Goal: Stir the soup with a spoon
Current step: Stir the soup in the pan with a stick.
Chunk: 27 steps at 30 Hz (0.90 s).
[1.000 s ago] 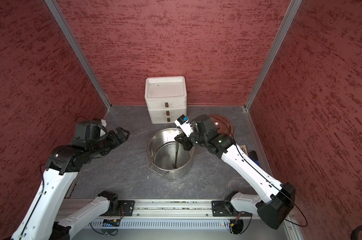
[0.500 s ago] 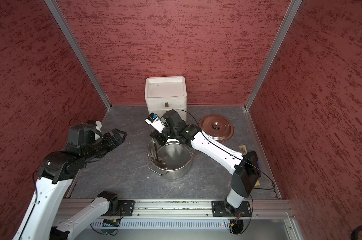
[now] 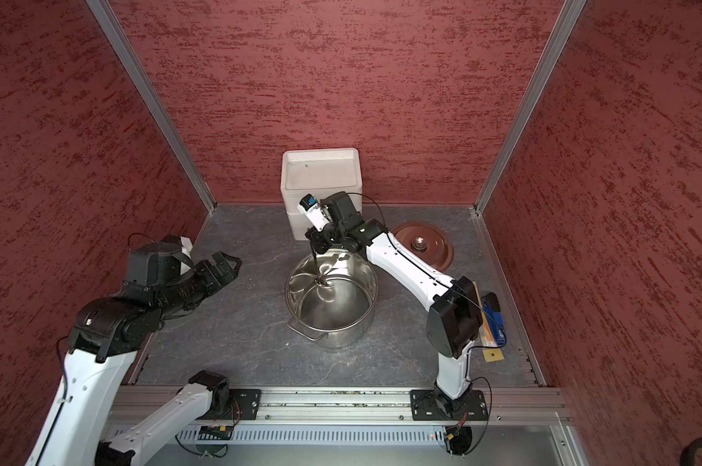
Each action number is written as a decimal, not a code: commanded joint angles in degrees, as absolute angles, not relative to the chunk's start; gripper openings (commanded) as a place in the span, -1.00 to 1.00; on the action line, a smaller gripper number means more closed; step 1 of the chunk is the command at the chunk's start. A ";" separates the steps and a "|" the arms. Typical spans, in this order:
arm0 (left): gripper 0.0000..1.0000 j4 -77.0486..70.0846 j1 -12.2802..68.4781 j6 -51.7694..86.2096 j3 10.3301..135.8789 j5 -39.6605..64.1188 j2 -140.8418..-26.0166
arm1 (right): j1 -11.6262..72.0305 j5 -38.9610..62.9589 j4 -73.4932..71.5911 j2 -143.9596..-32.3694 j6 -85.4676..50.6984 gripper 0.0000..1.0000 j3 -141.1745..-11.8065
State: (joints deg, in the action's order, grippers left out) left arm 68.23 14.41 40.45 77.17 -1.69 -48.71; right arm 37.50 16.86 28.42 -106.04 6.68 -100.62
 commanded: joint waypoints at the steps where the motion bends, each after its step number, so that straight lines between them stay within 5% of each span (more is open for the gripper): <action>1: 1.00 68.54 14.07 39.83 78.37 -2.85 -48.23 | 34.64 14.47 27.79 -101.23 6.49 -1.00 -98.48; 13: 1.00 67.33 13.97 38.72 78.14 -1.56 -50.07 | 26.91 10.49 32.16 -86.09 7.36 -1.00 -83.94; 27: 1.00 65.37 13.89 38.06 78.46 -0.51 -52.23 | 27.33 23.60 34.58 -67.19 7.02 -1.00 -69.02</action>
